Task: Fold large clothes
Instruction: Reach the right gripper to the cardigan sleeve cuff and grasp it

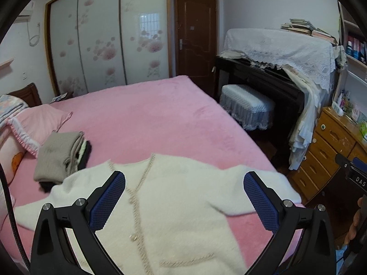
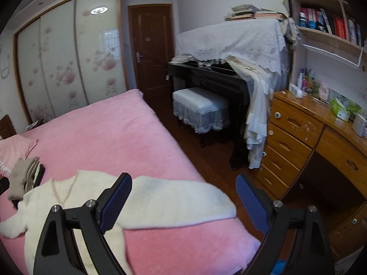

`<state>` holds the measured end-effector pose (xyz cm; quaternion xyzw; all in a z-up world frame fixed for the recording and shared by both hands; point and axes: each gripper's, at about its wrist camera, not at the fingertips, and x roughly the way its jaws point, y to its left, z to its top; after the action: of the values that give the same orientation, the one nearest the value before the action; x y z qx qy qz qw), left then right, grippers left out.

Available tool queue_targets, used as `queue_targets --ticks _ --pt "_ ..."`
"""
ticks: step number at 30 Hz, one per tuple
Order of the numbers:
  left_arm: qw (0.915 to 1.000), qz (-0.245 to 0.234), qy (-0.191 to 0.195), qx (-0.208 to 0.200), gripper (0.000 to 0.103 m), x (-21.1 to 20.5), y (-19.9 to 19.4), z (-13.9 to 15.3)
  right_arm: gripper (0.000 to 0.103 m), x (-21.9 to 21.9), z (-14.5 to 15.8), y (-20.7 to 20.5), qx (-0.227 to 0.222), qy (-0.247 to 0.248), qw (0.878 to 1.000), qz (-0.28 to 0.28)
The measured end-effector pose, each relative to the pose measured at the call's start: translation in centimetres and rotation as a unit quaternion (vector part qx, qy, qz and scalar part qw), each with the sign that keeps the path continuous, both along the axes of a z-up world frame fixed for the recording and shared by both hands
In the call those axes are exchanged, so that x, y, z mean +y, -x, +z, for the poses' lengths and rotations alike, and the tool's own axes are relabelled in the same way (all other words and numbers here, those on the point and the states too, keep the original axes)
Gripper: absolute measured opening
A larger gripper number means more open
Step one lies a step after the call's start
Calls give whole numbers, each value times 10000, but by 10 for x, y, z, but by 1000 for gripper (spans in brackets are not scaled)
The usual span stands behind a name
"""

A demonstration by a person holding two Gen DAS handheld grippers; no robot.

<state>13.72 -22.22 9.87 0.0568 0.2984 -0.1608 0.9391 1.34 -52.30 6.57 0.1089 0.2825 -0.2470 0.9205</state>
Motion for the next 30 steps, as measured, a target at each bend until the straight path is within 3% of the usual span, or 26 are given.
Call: queue_targets --ticks 4,7,9,15,21,27,30 --pt "9985 -15 -164 -525 103 -45 -11 -15 93 -36 -18 -11 152 -256 9994 -189" --pt "9968 -201 -279 -717 103 -77 -18 -31 92 -65 -49 -22 399 -689 9963 -320" --pt "9959 -339 -350 -759 103 -97 -22 -48 83 -83 -70 -27 511 -1018 9928 -374" --pt "9960 -610 -555 -350 103 -144 -41 -106 77 -120 -145 -30 940 -1931 9746 -627" --pt "9932 -974 -627 65 103 -176 -48 -153 76 -137 -214 -28 1065 -3005 9443 -815" --pt "9913 -1011 -556 640 103 -191 -57 -185 74 -143 -260 -31 1059 -3828 9123 -1004" --pt "9915 -912 -651 660 103 -189 -59 -193 74 -146 -268 -33 925 -3940 9076 -1120"
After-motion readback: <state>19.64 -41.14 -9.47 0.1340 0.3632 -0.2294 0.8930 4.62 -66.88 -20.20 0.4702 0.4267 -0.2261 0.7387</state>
